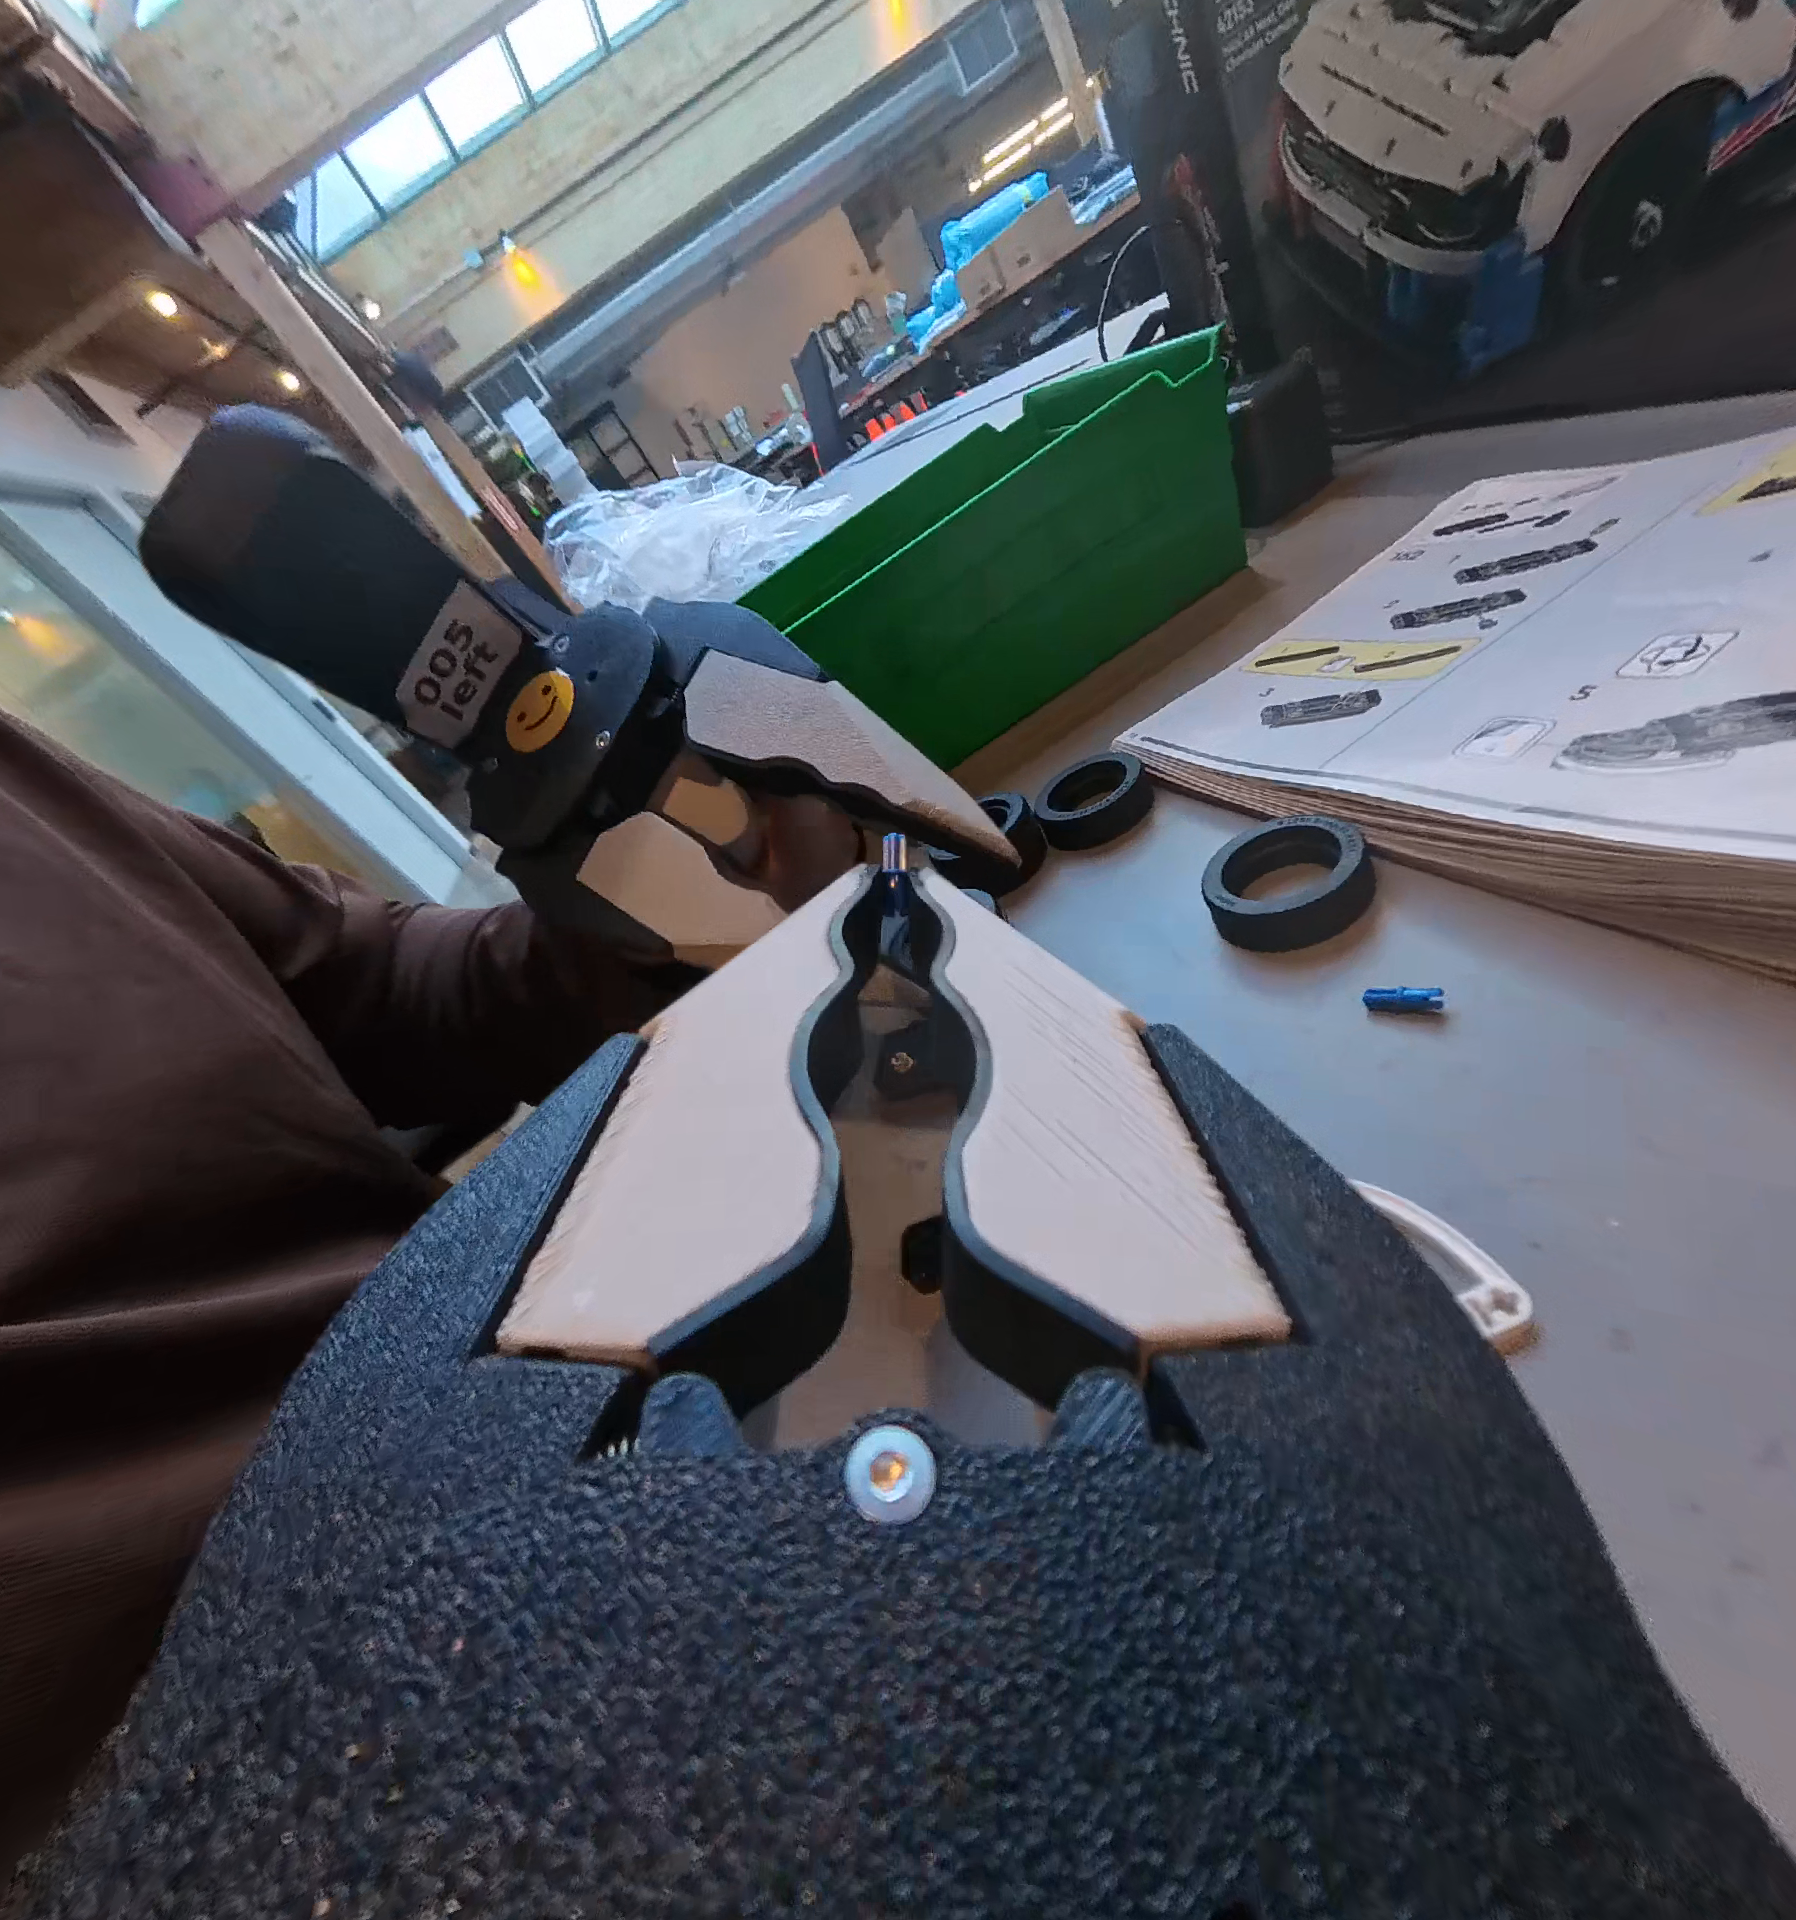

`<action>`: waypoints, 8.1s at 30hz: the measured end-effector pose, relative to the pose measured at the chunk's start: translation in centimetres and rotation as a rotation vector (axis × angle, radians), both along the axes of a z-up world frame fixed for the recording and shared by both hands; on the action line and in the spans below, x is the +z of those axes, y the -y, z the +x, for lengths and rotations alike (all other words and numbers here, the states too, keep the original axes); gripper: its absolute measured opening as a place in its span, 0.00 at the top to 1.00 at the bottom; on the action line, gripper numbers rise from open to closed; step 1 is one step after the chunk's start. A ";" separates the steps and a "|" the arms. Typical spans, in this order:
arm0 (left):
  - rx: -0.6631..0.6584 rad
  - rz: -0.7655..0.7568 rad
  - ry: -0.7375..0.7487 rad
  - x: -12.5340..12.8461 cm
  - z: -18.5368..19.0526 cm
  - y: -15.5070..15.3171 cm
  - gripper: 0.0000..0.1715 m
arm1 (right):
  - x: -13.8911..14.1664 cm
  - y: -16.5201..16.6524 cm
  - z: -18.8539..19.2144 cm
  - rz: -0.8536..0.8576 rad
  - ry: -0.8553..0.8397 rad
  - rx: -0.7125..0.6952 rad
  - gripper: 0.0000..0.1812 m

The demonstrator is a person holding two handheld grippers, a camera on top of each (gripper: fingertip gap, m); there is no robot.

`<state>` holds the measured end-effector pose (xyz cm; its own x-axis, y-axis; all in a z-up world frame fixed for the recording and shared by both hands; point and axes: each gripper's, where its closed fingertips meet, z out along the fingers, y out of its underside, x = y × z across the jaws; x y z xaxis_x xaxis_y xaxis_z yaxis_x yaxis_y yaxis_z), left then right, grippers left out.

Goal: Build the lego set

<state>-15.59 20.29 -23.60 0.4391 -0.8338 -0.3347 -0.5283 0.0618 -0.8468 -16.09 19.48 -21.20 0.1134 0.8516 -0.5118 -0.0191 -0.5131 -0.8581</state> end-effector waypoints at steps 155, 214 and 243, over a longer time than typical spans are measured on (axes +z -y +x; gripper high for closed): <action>0.102 -0.231 0.182 -1.3 -5.3 6.9 0.99 | -9.0 4.7 1.5 0.345 0.828 0.085 0.86; 0.069 -0.251 0.117 -2.5 -3.9 7.9 0.99 | -9.4 4.1 4.8 0.540 0.884 0.284 0.90; 0.049 -0.663 0.024 -5.1 -1.5 7.1 0.99 | -6.1 3.2 4.2 1.658 1.090 0.046 0.92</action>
